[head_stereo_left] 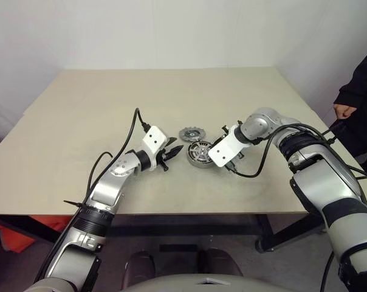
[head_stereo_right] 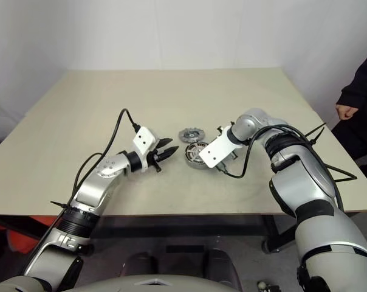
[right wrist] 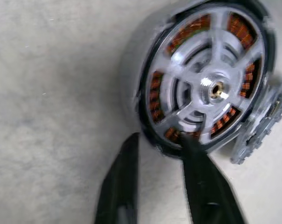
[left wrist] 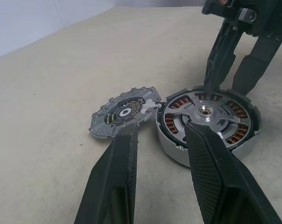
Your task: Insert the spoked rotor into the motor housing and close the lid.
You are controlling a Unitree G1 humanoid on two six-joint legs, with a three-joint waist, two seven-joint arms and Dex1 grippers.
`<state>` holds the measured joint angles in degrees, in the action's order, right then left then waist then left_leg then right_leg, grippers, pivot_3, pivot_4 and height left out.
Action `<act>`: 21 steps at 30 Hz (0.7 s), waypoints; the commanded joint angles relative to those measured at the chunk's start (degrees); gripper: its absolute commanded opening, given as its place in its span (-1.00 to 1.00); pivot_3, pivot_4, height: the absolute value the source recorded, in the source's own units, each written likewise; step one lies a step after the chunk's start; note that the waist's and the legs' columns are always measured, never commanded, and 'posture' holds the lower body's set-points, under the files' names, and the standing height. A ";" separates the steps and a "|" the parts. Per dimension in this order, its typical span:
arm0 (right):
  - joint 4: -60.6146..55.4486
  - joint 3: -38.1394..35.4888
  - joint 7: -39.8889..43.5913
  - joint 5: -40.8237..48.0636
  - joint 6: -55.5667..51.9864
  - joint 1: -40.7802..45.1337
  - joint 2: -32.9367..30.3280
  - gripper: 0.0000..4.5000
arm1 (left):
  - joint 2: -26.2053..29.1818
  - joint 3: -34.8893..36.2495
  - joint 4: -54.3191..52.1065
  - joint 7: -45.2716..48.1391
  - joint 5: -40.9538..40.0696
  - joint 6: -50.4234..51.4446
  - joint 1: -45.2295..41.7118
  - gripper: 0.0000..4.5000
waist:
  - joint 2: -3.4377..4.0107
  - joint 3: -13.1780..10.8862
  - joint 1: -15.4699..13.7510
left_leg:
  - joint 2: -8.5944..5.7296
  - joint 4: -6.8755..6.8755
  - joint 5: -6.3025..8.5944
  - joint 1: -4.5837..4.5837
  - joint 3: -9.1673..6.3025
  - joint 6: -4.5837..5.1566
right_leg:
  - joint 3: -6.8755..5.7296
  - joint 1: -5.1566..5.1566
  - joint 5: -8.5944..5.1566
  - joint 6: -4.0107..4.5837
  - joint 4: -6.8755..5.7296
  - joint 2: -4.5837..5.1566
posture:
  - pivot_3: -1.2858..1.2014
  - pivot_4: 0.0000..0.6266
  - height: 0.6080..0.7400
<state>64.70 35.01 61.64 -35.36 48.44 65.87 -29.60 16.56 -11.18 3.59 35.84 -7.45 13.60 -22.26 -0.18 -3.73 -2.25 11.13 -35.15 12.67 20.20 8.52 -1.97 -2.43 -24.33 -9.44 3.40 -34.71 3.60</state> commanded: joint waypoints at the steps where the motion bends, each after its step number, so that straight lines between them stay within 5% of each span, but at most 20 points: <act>1: 0.42 0.14 -0.16 0.24 1.00 1.24 0.65 -0.83 | 0.19 0.79 -2.49 -0.48 0.45 -1.00 -0.61 -0.26 | 0.00 0.00 0.08 | 0.00 0.00 0.00 -0.01 0.00 0.00 | 0.00 0.00 -0.03 -0.05 0.00 0.00 | 0.03 -1.00 1.00; 3: 0.49 -0.21 -0.36 0.49 1.15 1.40 0.93 -1.00 | 0.21 0.80 -2.46 -0.61 0.56 -1.07 -0.65 -0.26 | 0.00 0.00 0.05 | 0.01 -0.01 -0.01 -0.03 0.01 -0.02 | 0.01 0.00 -0.15 -0.25 -0.03 0.00 | 0.03 -1.00 1.00; 13: 0.97 -2.19 -1.51 2.00 -0.80 1.90 1.31 -1.00 | -0.03 0.63 -1.73 -1.02 1.23 -1.76 -0.88 -0.26 | 0.00 0.00 0.09 | 0.07 -0.03 -0.03 -0.02 0.03 -0.04 | -0.01 0.00 -0.11 -0.18 -0.05 -0.03 | 0.03 -1.00 1.00; 21: -6.16 -11.84 10.82 15.95 -17.75 -0.09 3.84 -1.00 | 0.18 1.00 -1.77 -1.75 1.80 -2.40 0.19 -0.26 | 0.03 -0.04 -0.13 | 0.25 -0.02 -0.03 0.26 0.03 -0.04 | -0.06 -0.17 -0.03 0.18 -0.03 -0.18 | 0.03 -1.00 1.00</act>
<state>62.44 26.25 71.05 -23.39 33.77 64.53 -25.69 16.54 -11.17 3.56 34.51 -6.02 12.43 -21.91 -0.16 -3.77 -2.39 11.43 -35.18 12.64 20.60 8.54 -2.01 -2.54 -24.61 -9.50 3.63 -34.74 3.39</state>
